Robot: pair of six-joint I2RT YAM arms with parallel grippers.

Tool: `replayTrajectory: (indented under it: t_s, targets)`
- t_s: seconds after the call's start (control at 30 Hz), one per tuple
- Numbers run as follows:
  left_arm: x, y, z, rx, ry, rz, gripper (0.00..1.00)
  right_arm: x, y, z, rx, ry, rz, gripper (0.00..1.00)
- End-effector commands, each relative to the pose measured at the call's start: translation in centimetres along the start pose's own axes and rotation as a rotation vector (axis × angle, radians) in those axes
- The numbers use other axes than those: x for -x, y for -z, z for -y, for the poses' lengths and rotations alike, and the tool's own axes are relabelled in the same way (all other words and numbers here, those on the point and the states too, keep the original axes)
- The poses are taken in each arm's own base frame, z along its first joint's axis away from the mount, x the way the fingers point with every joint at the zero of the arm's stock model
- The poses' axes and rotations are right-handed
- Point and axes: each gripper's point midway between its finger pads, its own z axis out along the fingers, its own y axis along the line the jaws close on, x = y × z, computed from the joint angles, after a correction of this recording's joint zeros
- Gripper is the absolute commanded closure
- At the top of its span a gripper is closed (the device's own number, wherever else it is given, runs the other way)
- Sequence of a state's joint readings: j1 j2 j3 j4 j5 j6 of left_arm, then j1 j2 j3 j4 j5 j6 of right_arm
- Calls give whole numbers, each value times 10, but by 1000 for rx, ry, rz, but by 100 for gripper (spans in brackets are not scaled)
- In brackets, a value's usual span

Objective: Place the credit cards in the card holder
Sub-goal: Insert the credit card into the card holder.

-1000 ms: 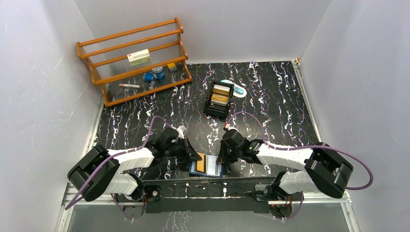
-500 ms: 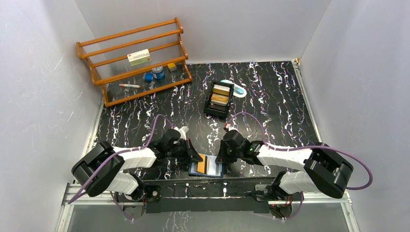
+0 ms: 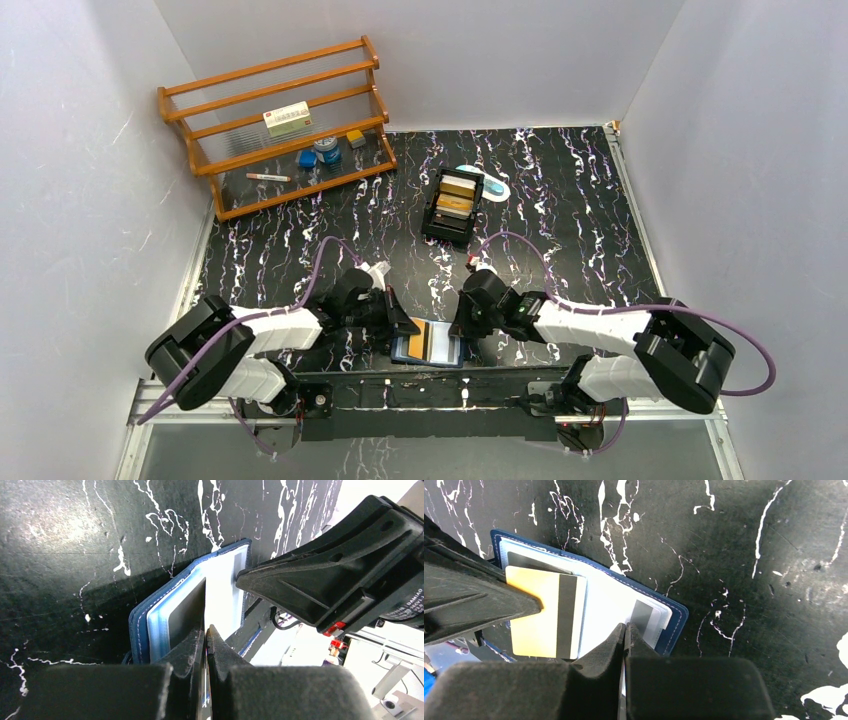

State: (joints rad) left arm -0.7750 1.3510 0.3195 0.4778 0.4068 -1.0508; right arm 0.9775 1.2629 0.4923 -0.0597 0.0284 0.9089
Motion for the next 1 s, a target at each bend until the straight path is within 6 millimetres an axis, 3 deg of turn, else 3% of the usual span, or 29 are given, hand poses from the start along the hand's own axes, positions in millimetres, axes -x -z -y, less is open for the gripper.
replayTrajectory:
  t_s: [0.0,0.27,0.97]
  targets:
    - [-1,6,6,-34,-18,20,100,3,7,4,-30,17,17,90]
    - [0,-1,16,-88,-1,7,100,-4,5,14,-71,27,-13,89]
    - [-3,-12,-12,1,-55,2,100,-7,2,20,-86,27,-13,89]
